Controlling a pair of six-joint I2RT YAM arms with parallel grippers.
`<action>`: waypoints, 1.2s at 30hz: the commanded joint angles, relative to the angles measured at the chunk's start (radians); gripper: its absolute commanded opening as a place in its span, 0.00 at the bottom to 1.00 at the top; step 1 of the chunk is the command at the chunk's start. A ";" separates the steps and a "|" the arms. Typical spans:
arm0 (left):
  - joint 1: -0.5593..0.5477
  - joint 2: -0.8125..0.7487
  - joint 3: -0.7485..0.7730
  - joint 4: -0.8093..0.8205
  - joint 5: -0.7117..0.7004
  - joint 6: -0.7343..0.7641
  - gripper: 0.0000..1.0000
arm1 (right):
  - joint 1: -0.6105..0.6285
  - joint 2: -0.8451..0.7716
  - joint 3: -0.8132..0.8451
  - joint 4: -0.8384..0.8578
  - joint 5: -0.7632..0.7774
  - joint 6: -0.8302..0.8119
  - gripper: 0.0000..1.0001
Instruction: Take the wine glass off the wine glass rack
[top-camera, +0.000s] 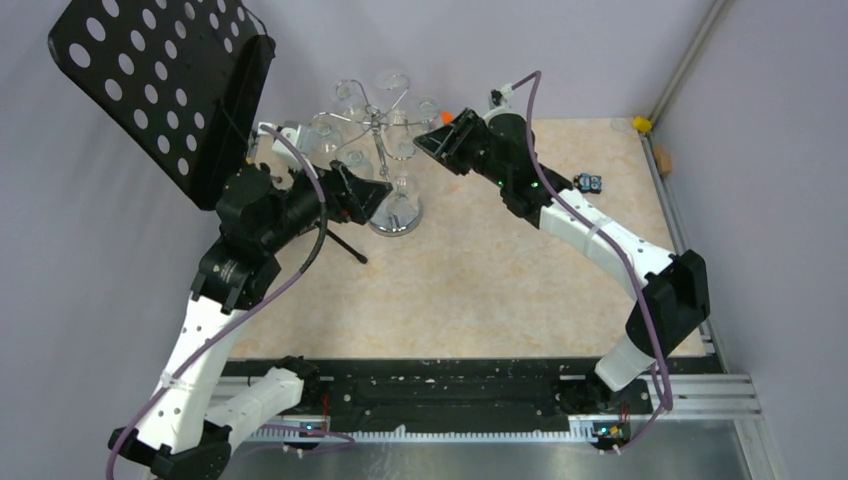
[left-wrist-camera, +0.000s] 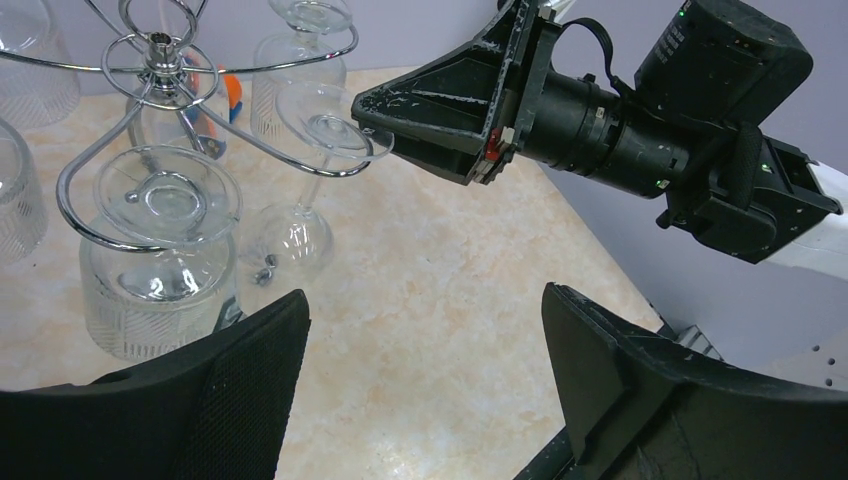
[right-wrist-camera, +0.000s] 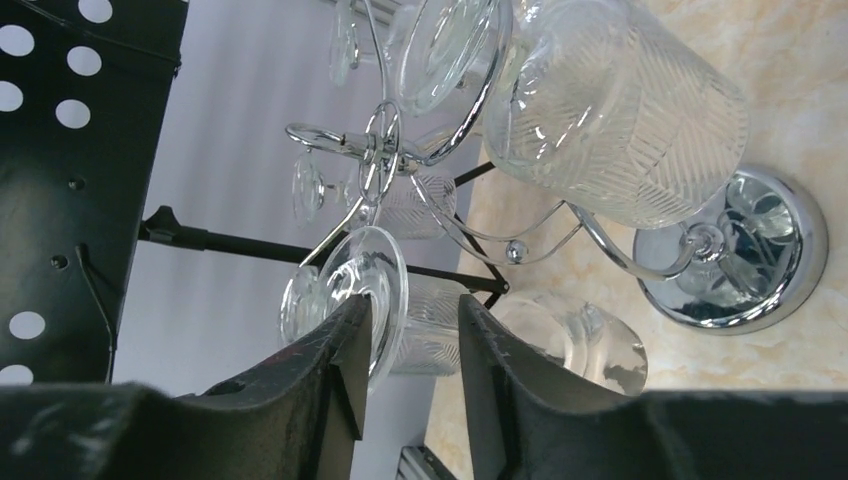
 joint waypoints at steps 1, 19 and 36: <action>-0.005 -0.031 0.018 0.047 -0.018 0.022 0.89 | 0.009 0.016 0.055 0.054 -0.028 0.012 0.31; -0.005 -0.074 0.002 0.043 -0.083 0.055 0.89 | 0.009 -0.037 0.037 0.110 -0.058 0.117 0.00; -0.005 -0.067 -0.002 0.054 -0.107 0.051 0.89 | 0.011 -0.115 -0.069 0.221 -0.123 0.238 0.00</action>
